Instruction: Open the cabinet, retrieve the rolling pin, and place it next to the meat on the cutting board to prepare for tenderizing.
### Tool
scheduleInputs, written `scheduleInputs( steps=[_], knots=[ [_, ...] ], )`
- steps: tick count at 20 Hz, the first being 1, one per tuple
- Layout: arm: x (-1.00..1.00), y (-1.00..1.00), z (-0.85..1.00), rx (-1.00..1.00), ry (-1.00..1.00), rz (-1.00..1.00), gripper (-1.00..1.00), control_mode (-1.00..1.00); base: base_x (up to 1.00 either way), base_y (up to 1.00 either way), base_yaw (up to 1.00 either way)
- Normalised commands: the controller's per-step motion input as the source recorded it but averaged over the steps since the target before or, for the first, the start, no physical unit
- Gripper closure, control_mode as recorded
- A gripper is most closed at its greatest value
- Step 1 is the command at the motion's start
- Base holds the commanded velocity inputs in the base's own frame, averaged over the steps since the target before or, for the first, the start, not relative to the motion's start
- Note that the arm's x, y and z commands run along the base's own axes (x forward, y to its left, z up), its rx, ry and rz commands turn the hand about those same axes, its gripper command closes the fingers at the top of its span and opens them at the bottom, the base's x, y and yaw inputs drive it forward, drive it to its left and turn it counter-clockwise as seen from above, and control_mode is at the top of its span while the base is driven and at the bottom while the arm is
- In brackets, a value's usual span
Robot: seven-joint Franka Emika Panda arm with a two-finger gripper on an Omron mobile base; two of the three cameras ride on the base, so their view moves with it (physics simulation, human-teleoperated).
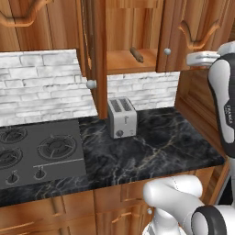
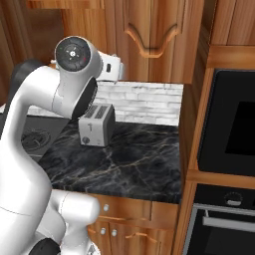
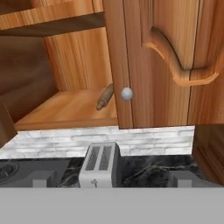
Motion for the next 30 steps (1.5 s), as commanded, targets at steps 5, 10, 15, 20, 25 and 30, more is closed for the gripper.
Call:
scheduleInputs(
  steps=[5, 10, 15, 20, 25, 30],
  knots=[
    [0.30, -0.03, 0.10, -0.03, -0.01, -0.03, -1.00, -1.00, 0.00, 0.00, 0.00],
    [0.43, -0.01, 0.18, -0.04, 0.00, -0.07, -1.00, -1.00, 0.00, 0.00, 0.00],
    [0.13, -0.07, 0.22, -0.13, -0.03, -0.04, -1.00, -1.00, 0.00, 0.00, 0.00],
    [0.16, 0.00, 0.02, -0.06, 0.00, -0.01, -1.00, -1.00, 0.00, 0.00, 0.00],
    [0.24, 0.00, -0.01, -0.03, 0.00, 0.00, -1.00, -1.00, 0.00, 0.00, 0.00],
    [0.44, 0.00, -0.18, -0.15, -0.07, 0.00, -1.00, -1.00, 0.00, 0.00, 0.00]
  ],
)
